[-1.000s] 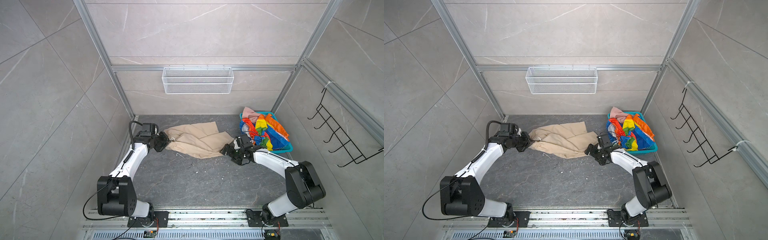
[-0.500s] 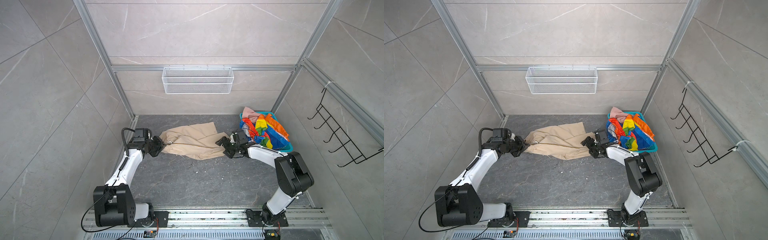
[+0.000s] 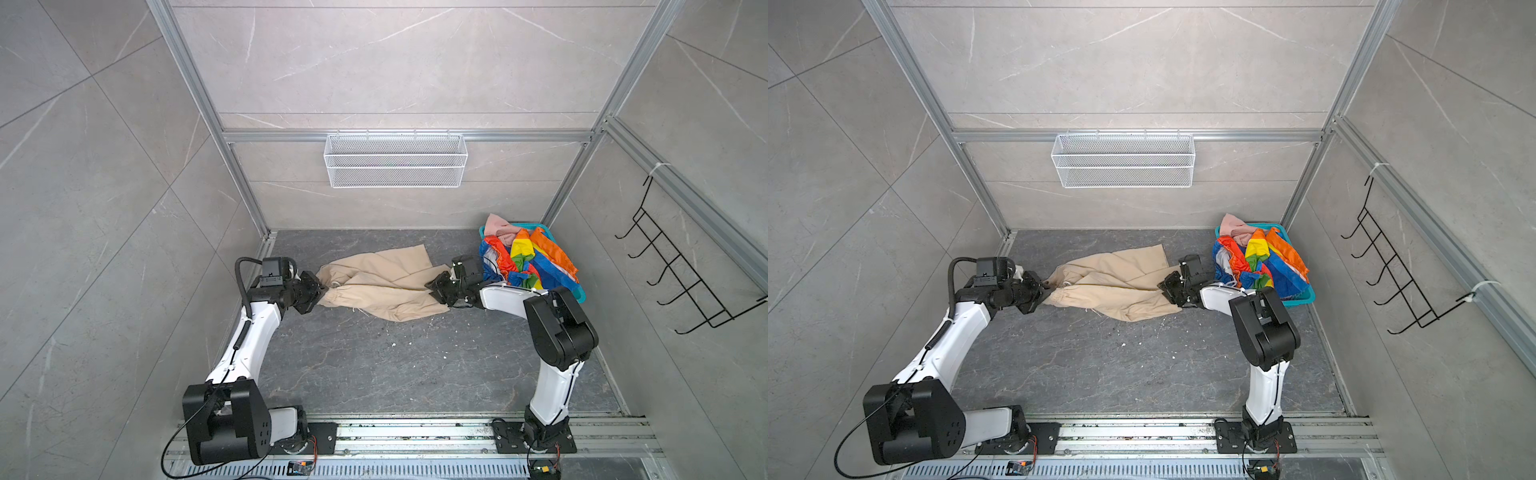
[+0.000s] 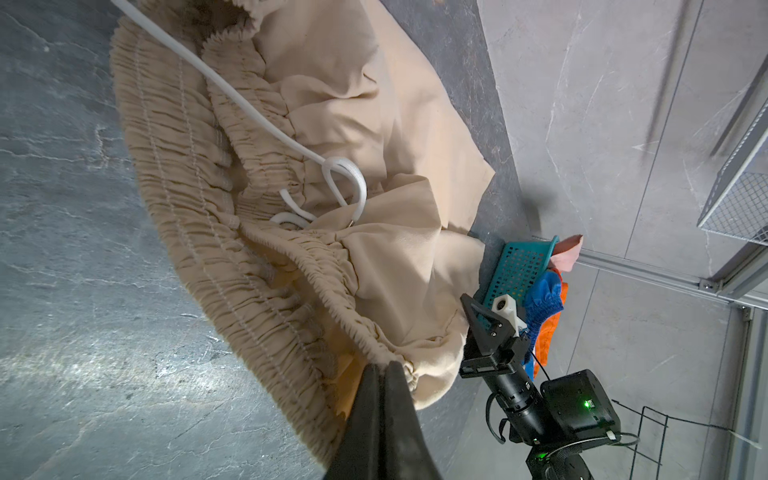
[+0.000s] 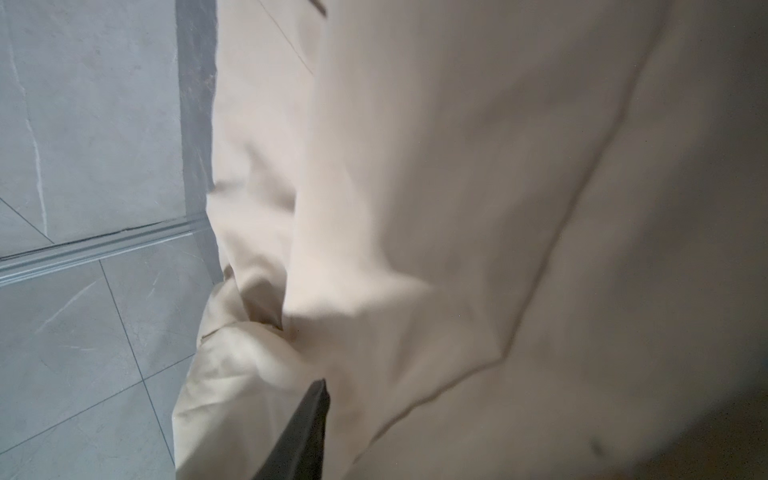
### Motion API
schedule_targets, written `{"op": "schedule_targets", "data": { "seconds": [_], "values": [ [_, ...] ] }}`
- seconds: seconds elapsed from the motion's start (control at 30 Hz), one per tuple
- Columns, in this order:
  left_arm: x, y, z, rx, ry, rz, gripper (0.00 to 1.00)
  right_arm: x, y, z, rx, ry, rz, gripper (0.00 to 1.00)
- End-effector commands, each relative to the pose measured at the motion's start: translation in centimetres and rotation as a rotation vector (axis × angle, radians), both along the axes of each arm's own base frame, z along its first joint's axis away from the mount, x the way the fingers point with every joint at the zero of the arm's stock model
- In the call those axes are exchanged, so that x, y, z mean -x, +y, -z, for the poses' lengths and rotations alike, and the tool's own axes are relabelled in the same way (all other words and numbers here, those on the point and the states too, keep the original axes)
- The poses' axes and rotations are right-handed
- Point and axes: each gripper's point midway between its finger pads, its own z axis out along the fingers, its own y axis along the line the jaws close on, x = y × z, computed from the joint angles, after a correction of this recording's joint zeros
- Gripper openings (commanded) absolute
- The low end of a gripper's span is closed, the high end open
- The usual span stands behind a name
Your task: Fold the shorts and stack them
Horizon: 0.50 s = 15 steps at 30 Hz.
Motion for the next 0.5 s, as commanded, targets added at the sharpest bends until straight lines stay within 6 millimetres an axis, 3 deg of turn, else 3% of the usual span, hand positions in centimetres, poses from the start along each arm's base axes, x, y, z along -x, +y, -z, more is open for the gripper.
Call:
{"op": "schedule_targets", "data": {
  "seconds": [0.0, 0.1, 0.2, 0.47],
  "values": [
    [0.3, 0.6, -1.4, 0.028, -0.040, 0.001, 0.00, -2.0, -2.2, 0.2, 0.025, 0.000, 0.048, 0.30],
    [-0.4, 1.7, -2.2, 0.037, -0.058, -0.023, 0.00, -3.3, -3.9, -0.6, 0.043, -0.017, 0.063, 0.24],
    [-1.4, 2.3, -3.6, 0.052, -0.087, -0.038, 0.00, -4.3, -4.9, -1.9, 0.070, -0.040, 0.062, 0.10],
    [-3.6, 2.6, -6.1, 0.064, -0.140, -0.045, 0.00, -5.8, -5.3, -4.9, 0.112, -0.098, 0.033, 0.04]
  ]
}}
